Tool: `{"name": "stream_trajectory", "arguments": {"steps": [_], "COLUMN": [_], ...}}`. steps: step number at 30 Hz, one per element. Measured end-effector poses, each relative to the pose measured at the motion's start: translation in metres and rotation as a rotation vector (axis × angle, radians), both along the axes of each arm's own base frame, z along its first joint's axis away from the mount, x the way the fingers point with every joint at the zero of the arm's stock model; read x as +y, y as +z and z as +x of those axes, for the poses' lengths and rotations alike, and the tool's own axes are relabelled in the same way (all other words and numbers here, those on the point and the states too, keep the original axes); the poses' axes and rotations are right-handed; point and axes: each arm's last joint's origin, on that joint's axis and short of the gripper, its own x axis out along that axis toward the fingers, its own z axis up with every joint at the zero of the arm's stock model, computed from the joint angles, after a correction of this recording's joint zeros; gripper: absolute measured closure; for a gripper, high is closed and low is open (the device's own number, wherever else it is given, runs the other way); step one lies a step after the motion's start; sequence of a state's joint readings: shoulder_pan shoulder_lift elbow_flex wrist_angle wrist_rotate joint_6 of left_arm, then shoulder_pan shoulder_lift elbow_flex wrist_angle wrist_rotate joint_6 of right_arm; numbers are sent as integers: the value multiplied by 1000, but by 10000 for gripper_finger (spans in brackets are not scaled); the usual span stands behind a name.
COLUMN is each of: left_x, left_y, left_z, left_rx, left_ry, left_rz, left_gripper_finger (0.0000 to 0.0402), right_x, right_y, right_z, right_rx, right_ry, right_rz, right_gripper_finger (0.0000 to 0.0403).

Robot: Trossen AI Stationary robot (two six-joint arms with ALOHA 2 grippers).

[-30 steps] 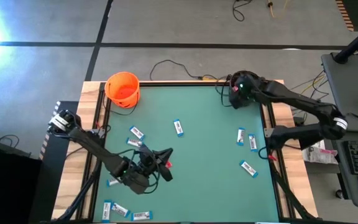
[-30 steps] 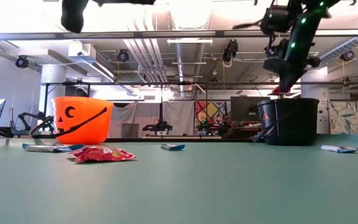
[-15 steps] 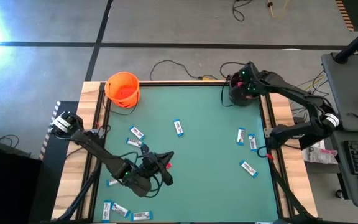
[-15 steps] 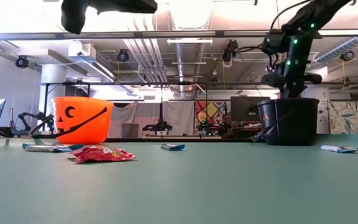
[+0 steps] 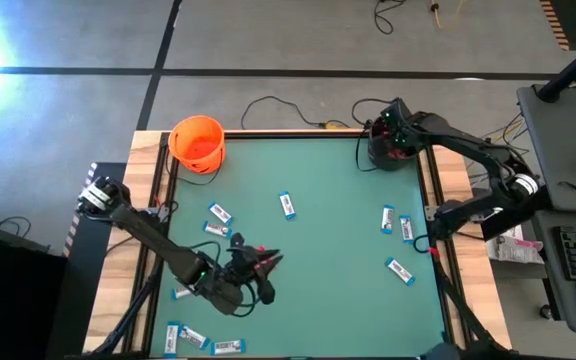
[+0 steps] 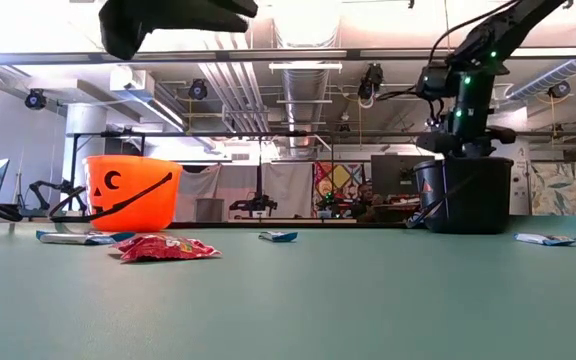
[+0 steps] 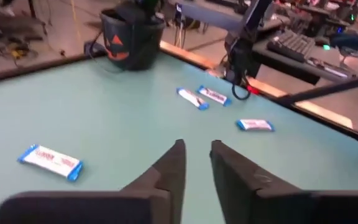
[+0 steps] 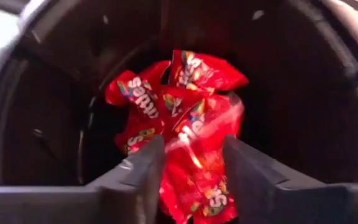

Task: Sort candy by brand, put in halloween buckets
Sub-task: Put the red candy into the black bucket

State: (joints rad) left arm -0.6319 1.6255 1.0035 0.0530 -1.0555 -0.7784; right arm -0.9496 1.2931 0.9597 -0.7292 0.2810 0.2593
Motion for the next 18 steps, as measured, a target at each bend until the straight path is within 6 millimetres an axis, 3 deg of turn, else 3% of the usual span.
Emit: {"name": "stream_trajectory", "arguments": {"steps": [3, 7, 11, 18], "left_x": [4, 6, 7, 25], "left_y": [2, -1, -6, -24], "left_z": [-7, -12, -15, -23], "left_rx": [41, 104, 179, 344], "left_ry": [-22, -42, -81, 23], "left_rz": [-42, -69, -80, -96], "left_gripper_finger": [296, 258, 220, 157], "right_x": [7, 32, 76, 164], "right_y": [15, 41, 70, 108], "right_z": [-2, -7, -13, -37], "right_rx": [-26, -66, -137, -519], "right_ry": [4, 72, 200, 457], "right_rz": [-46, -114, -189, -251], "right_gripper_finger": [206, 161, 130, 114]}}
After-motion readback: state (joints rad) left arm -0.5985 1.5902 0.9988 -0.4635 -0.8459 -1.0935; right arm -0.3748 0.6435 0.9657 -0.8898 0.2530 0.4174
